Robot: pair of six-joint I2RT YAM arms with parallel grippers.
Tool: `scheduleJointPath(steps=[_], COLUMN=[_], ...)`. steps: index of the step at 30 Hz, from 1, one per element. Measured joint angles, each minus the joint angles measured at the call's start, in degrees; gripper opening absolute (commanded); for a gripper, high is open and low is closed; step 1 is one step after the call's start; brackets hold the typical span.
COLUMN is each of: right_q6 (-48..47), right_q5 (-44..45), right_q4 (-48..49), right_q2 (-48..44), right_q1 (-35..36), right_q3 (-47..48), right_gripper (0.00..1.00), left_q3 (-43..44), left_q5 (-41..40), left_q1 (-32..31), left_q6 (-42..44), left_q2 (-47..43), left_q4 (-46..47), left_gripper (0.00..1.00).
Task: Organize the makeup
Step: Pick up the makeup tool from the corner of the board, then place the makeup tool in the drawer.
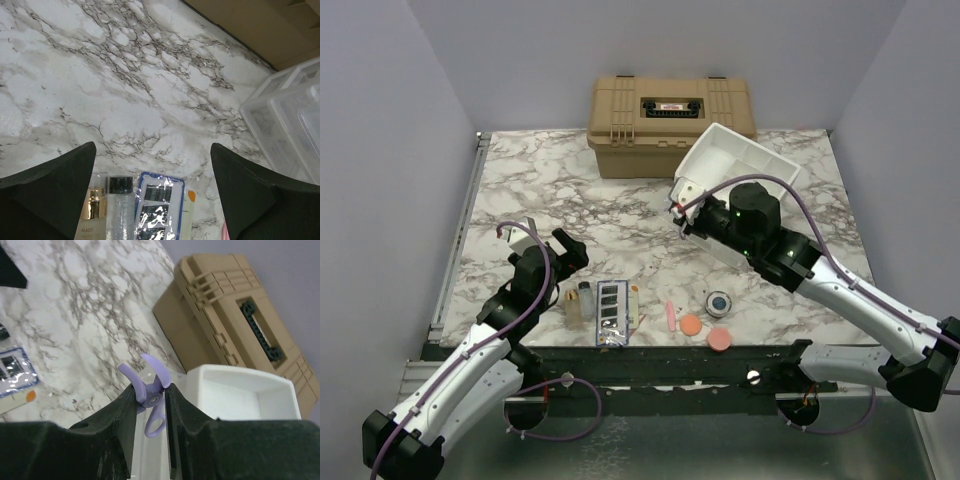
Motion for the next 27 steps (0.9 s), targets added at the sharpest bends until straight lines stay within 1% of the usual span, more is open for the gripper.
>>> scheduleJointPath(steps=[3,6,13,18,24,27], right_q6=[0.48,1.27,2.84,2.93,2.84,2.86], right_q5=[2.80,3.34,-1.14,-4.50,-5.92,-6.40], right_q4=[-1.11,-2.54,-6.75,-10.21,-12.00,-12.20], right_q2=[1.53,2.80,5.33,8.85,9.97,10.40], right_q1=[-2.75,-5.88,-12.68,-14.62,-15.26,-15.28], right_q3=[0.46,0.46,2.08,5.99,6.10,6.10], right_gripper=[0.30,0.30,0.31,0.31,0.32,0.34], left_q3=[0.00,0.00,-0.46,-0.48,-0.48,-0.48], left_q5=[0.00,0.02,0.09,0.09,0.11,0.11], left_q1=[0.00,0.00,0.00,0.00,0.00,0.00], left_q6=[-0.02,-0.04,-0.28,-0.28,-0.28,-0.31], left_q2=[0.00,0.00,0.02,0.13,0.13,0.13], left_q4=[0.00,0.00,0.00,0.02,0.02,0.02], left_gripper=[0.99,0.99,0.99,0.99,0.99,0.99])
